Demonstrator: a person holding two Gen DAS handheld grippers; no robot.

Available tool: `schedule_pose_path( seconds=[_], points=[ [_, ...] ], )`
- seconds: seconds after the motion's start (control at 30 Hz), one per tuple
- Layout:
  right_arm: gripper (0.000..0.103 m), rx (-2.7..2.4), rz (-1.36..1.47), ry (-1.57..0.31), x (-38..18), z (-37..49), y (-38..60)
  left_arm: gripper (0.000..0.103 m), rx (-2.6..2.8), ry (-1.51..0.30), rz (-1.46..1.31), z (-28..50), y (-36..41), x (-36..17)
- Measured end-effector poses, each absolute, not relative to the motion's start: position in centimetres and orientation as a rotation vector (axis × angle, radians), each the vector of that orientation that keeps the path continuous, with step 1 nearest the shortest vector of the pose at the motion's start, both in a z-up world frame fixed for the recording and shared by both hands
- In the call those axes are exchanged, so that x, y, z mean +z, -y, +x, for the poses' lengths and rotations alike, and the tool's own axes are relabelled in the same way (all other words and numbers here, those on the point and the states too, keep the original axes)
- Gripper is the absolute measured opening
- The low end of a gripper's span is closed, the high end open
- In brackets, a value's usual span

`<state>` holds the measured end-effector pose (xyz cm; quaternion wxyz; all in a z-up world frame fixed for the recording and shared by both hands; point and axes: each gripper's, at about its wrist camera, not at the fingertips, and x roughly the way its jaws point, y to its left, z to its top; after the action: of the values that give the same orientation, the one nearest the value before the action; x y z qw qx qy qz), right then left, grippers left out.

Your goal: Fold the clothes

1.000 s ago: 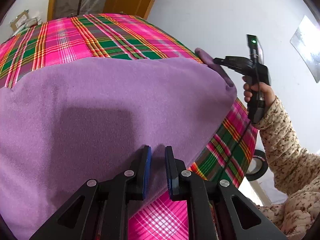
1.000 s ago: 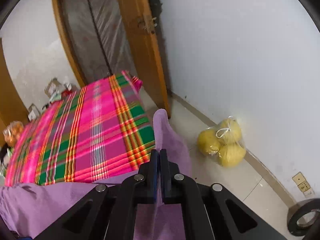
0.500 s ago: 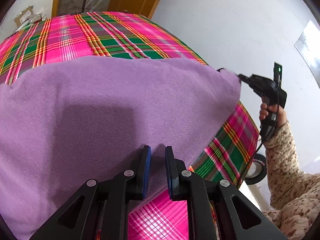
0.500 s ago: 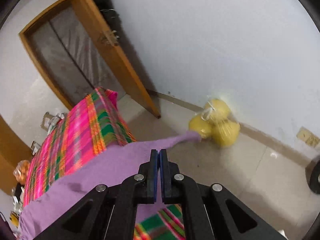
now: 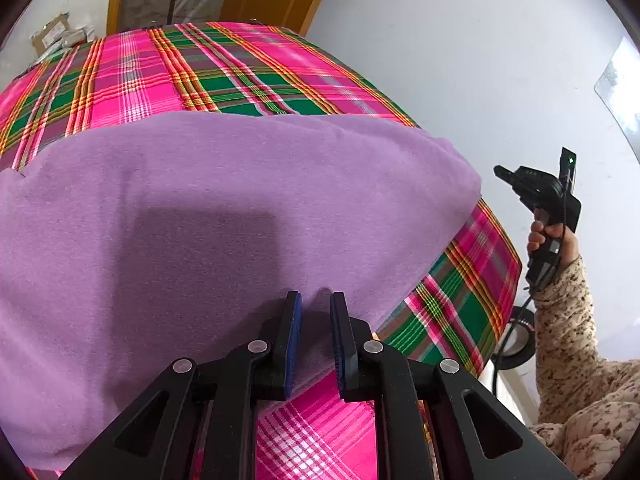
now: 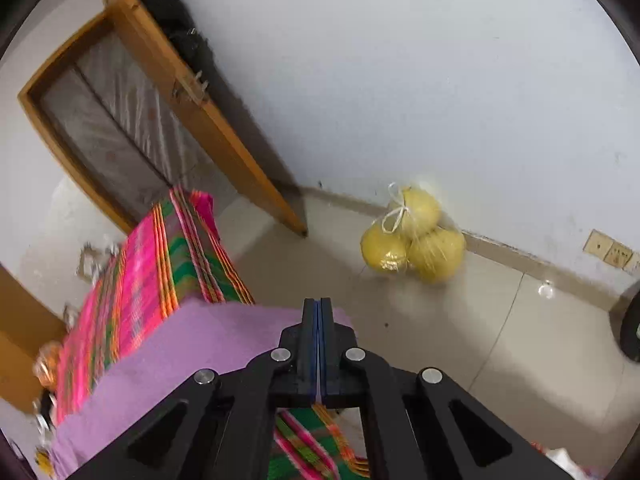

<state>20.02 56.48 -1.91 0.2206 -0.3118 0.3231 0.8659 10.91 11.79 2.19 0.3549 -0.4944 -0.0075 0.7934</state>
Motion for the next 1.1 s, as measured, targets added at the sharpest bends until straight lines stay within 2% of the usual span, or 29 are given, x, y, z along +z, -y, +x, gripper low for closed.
schedule_pose_path(
  seconds=[0.17, 0.3, 0.37, 0.53, 0.7, 0.8, 0.83, 0.93, 1.1],
  points=[
    [0.004, 2.496, -0.860, -0.928, -1.5, 17.7, -55.1, 0.015, 2.041, 0.028, -1.279, 10.7, -11.9, 2.2],
    [0.020, 2.579, -0.909, -0.839, -0.2, 14.3, -53.1, 0.015, 2.031, 0.041, -1.280, 10.6, -11.7, 2.2],
    [0.023, 2.588, -0.968, -0.809, -0.5, 13.3, -52.4, 0.015, 2.029, 0.048, -1.279, 10.6, -11.6, 2.2],
    [0.023, 2.596, -1.106, -0.748, -1.4, 11.4, -50.8, 0.015, 2.017, 0.084, -1.274, 10.4, -11.3, 2.0],
    [0.024, 2.608, -1.127, -0.824, -2.6, 12.7, -50.7, 0.015, 2.002, 0.100, -1.275, 10.2, -11.1, 1.9],
    [0.028, 2.613, -1.103, -0.823, -2.3, 12.9, -50.7, 0.015, 1.998, 0.102, -1.275, 10.2, -11.0, 1.8],
    [0.027, 2.614, -1.094, -0.822, -2.2, 13.0, -50.7, 0.015, 1.994, 0.101, -1.269, 10.2, -10.9, 1.8],
    [0.006, 2.619, -1.070, -0.821, -1.9, 13.2, -50.7, 0.015, 1.992, 0.103, -1.267, 10.3, -10.8, 1.7],
    [0.004, 2.665, -0.925, -0.769, 0.1, 14.1, -50.4, 0.015, 1.997, 0.105, -1.270, 10.3, -10.7, 1.7]
  ],
)
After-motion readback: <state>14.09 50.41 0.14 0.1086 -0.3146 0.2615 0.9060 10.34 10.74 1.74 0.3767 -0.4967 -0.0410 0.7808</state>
